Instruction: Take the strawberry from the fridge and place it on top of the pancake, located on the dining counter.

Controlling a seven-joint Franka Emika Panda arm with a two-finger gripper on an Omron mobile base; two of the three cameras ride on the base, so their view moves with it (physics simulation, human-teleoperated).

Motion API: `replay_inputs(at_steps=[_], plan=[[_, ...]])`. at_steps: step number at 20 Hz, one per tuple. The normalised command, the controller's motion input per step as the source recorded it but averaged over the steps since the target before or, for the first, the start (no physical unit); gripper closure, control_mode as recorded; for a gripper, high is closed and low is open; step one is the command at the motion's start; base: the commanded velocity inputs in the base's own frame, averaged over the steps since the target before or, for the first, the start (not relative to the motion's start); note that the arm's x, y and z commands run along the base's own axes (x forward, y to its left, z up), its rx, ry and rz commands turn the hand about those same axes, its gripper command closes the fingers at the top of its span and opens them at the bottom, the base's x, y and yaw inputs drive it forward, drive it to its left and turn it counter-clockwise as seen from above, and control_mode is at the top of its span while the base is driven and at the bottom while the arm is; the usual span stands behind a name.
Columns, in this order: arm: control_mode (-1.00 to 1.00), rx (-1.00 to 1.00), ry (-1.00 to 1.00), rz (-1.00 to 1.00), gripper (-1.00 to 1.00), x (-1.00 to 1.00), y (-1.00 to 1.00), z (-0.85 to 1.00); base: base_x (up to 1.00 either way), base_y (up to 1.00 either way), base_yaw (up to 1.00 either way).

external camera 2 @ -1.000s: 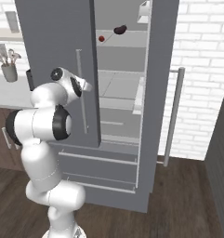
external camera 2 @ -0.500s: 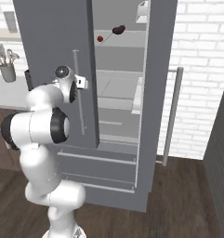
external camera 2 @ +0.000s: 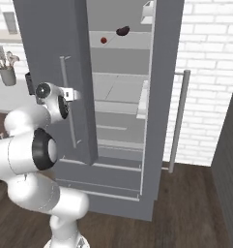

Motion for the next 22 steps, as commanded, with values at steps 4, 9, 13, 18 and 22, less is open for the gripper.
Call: replay_inputs(at_steps=[4, 9, 13, 18, 22], plan=[[-1.00, 0.00, -0.10, -0.20, 1.00, -0.62, 1.00, 0.05, 0.00, 0.00, 0.00], [-1.00, 0.03, -0.09, -0.24, 1.00, -0.71, 1.00, 0.08, 0.00, 0.00, 0.00], [-1.00, 0.08, -0.11, -0.23, 1.00, -0.59, 1.00, 0.00, 0.00, 0.00, 0.00], [-1.00, 0.10, -0.11, -0.21, 1.00, -0.35, 1.00, 0.00, 0.00, 0.00, 0.00], [-1.00, 0.12, -0.08, -0.21, 1.00, -0.12, 1.00, 0.00, 0.00, 0.00, 0.00]])
